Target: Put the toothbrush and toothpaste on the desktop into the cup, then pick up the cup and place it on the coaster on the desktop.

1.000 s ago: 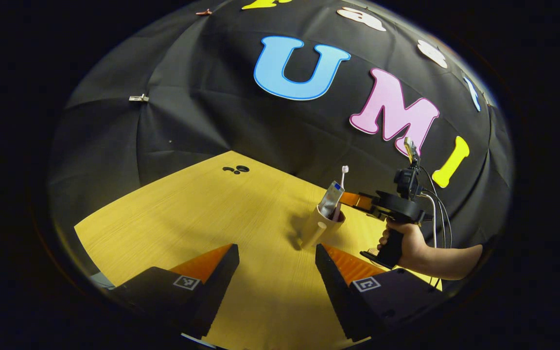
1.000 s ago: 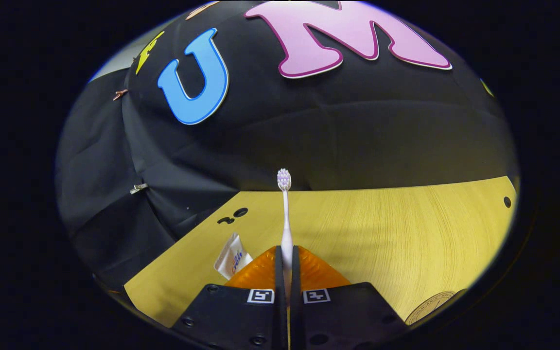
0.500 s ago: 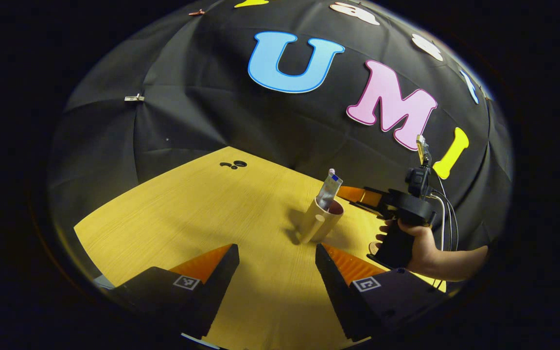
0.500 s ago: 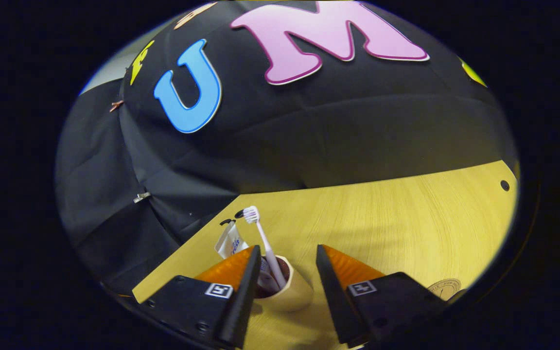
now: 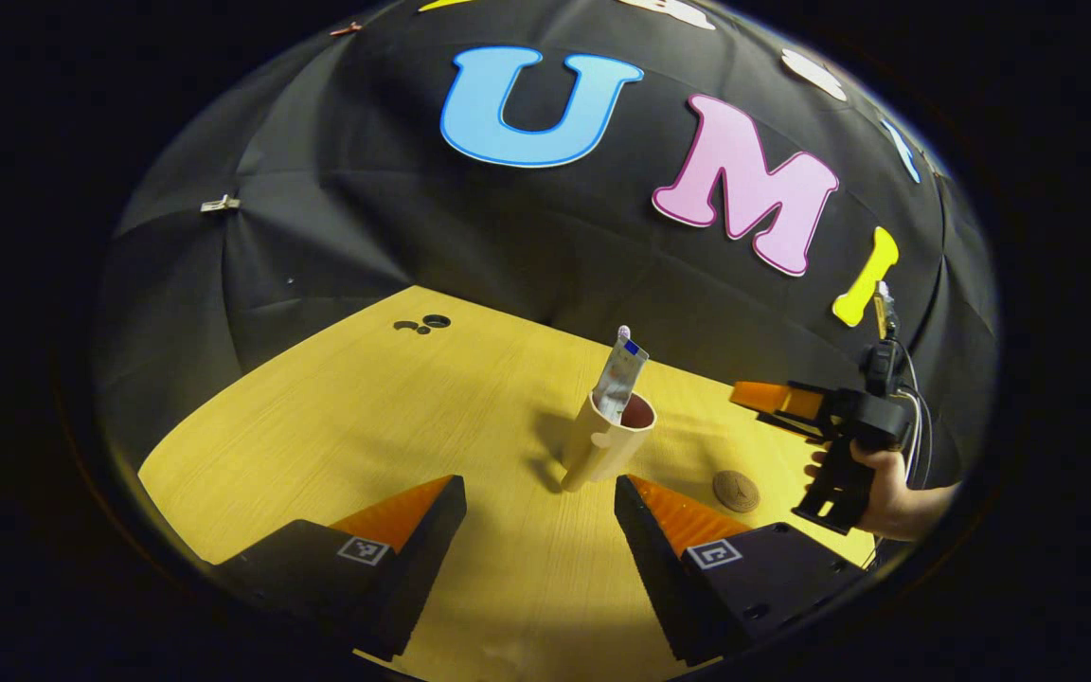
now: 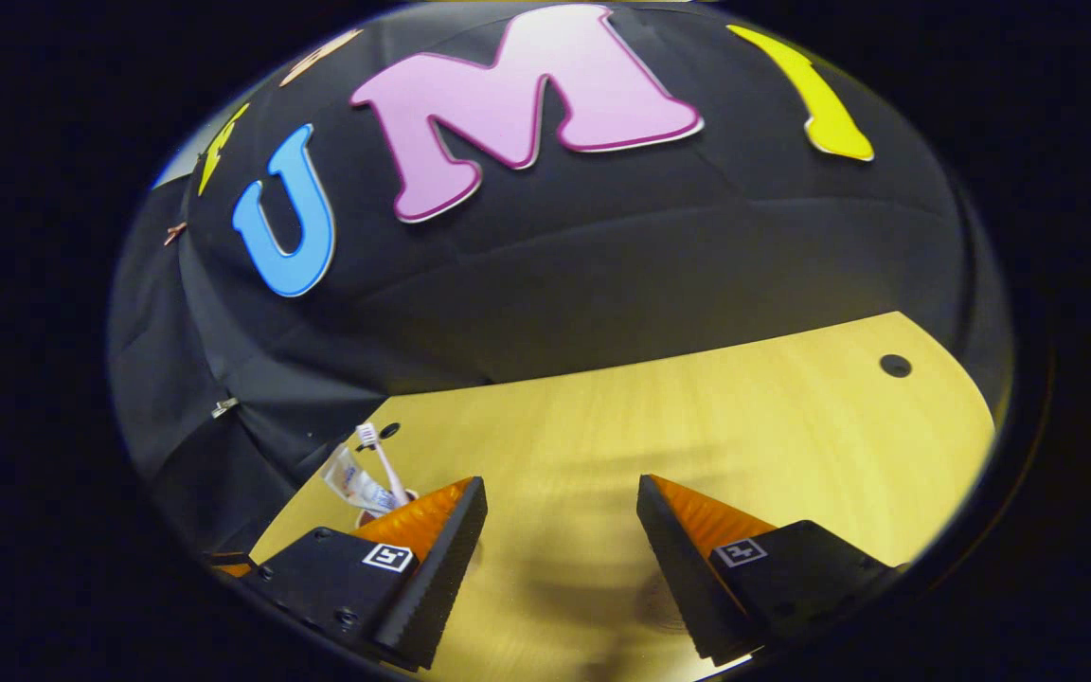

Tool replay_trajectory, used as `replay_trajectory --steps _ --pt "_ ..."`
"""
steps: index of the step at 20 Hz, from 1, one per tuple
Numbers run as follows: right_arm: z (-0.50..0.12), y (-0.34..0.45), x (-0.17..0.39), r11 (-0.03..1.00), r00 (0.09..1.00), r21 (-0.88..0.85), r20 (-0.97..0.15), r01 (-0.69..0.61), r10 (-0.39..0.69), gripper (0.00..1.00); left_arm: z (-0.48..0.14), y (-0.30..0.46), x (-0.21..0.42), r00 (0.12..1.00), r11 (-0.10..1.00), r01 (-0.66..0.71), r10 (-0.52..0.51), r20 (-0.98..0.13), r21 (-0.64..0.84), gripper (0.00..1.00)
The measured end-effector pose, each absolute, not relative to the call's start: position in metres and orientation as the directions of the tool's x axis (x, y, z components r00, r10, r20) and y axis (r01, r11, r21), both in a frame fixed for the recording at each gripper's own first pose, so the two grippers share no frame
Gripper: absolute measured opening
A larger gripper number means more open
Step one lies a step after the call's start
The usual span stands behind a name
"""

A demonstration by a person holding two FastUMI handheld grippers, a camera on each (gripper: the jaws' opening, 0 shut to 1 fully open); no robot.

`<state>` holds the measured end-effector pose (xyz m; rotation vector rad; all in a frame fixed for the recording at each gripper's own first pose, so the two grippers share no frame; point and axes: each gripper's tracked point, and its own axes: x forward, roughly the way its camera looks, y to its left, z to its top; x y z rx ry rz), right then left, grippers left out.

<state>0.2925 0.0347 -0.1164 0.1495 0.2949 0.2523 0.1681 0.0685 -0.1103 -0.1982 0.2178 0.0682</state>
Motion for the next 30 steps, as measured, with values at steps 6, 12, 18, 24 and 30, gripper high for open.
replay_trajectory --steps 6,12,18,24,30 --pt "-0.110 -0.063 0.281 0.985 0.952 0.158 -0.286 -0.070 0.113 0.98 -0.116 0.056 0.209 0.955 0.989 0.005 -0.049 -0.291 -0.150 0.98" --pt "-0.109 -0.146 0.263 0.988 0.953 0.149 -0.302 0.049 -0.002 0.98 -0.144 0.032 0.246 0.908 0.987 0.087 -0.134 -0.398 -0.132 0.98" --pt "-0.097 -0.214 0.233 0.979 0.954 0.147 -0.284 0.144 -0.098 0.98 -0.161 0.024 0.283 0.856 0.992 0.103 -0.129 -0.500 -0.079 0.98" --pt "-0.119 -0.264 0.191 0.954 0.928 0.182 -0.331 0.239 -0.170 0.98 -0.164 0.022 0.300 0.804 0.991 0.132 -0.120 -0.582 -0.022 0.94" --pt "-0.144 -0.295 0.168 0.902 0.905 0.268 -0.356 0.339 -0.234 0.98 -0.164 0.016 0.304 0.746 0.982 0.187 -0.133 -0.653 0.014 0.80"
